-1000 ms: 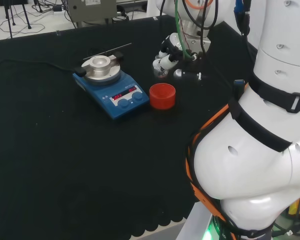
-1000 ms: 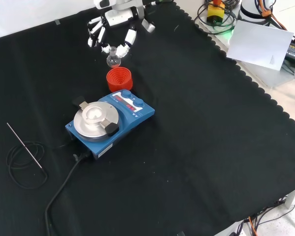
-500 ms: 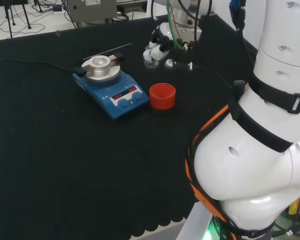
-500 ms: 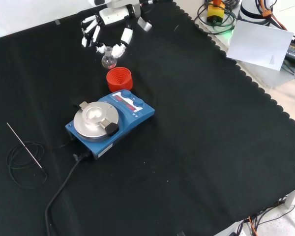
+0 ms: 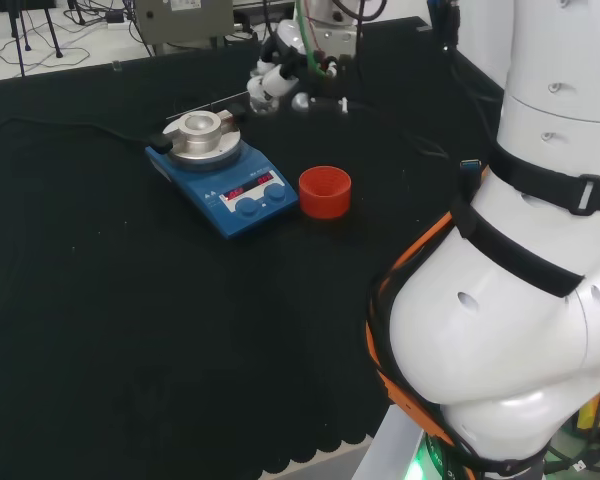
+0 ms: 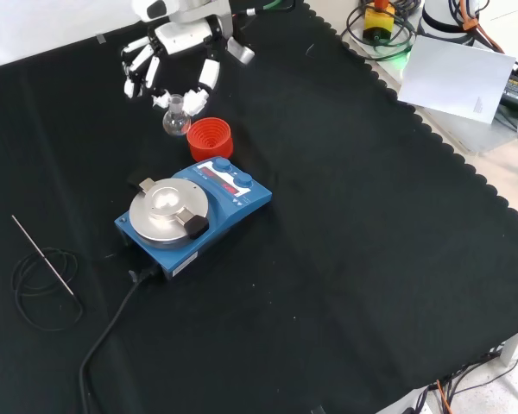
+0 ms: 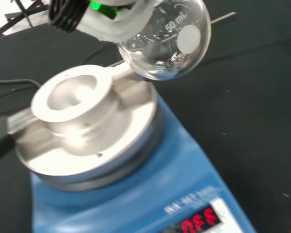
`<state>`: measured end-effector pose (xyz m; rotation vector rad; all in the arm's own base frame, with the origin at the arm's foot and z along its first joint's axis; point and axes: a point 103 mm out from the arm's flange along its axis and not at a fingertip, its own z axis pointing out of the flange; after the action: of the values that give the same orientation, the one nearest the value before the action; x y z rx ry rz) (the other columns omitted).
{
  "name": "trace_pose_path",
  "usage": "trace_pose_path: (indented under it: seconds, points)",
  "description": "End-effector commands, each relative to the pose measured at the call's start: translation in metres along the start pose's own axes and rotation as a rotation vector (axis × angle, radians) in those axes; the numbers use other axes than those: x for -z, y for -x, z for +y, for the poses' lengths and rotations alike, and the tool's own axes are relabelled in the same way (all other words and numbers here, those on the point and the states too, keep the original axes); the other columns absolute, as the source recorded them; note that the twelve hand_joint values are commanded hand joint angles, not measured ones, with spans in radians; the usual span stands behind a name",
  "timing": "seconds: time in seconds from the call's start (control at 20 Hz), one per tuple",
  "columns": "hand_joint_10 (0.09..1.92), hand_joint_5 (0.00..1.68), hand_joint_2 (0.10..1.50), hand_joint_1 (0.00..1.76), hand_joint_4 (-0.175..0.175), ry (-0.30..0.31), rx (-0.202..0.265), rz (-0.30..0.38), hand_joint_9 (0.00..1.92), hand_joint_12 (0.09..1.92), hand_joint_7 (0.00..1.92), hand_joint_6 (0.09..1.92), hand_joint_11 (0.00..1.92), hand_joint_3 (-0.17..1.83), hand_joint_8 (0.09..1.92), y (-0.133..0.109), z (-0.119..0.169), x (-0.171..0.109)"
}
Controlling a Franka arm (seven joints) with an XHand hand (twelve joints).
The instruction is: Place the round-bottom flask on the heater.
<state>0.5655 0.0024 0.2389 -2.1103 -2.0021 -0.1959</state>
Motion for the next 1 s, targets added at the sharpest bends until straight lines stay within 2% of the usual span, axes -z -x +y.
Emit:
trace_pose_path:
  seconds: [0.05,0.55,1.0]
  points:
    - [0.68,0.99,0.76,1.03,0.162,-0.044,0.067,-0.001,0.52,1.36,0.36,1.21,0.00,0.76,0.65,-0.046,0.016,-0.008]
    - [0.68,0.99,0.76,1.03,0.158,-0.071,0.118,0.005,0.52,1.36,0.36,1.21,0.00,0.76,0.65,-0.084,0.039,-0.021]
    - [0.68,0.99,0.75,1.03,0.156,-0.075,0.121,0.017,0.52,1.36,0.36,1.21,0.00,0.77,0.65,-0.087,0.054,-0.035]
